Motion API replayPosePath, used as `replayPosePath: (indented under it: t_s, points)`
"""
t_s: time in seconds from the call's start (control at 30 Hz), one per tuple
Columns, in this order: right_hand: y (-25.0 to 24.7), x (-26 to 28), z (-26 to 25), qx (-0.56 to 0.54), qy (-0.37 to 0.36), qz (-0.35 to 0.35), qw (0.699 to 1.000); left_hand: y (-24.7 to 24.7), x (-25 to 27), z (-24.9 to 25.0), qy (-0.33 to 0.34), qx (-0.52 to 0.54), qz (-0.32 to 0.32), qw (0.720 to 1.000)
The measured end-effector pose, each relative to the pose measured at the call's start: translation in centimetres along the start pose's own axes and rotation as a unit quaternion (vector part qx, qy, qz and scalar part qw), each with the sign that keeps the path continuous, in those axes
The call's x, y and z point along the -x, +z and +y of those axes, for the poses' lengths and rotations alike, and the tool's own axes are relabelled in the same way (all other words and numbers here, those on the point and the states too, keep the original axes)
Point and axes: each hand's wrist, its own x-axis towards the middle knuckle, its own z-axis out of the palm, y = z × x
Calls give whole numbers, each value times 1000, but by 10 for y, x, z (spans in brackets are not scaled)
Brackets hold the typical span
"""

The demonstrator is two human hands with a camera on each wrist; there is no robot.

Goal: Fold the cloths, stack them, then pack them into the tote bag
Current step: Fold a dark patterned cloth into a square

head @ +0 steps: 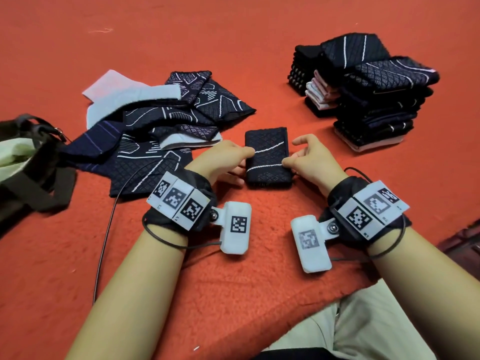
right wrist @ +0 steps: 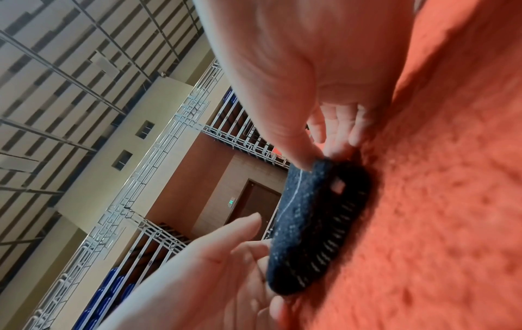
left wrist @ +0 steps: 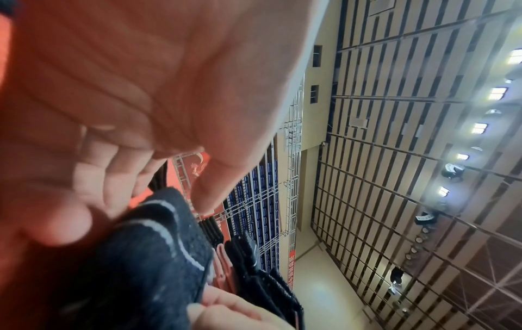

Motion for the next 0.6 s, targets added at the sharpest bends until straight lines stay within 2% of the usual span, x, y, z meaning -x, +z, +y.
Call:
replayPosePath:
  t_s: [0.13,0.2,0.4,0.6]
  points:
    - [0,0,0,-7,1,-12,1000,9,-2,-3,19,4,37,999]
    - [0,3,-1,-16,0,-14,1000,10,-3,-5,17,28,29,999]
    - [-1,7,1,-19,-25,-24,999,15,-6,-5,19,180,13,983]
    - [-12,14,-8,-114,7,-44,992,16,-10,4,48,235,26,970]
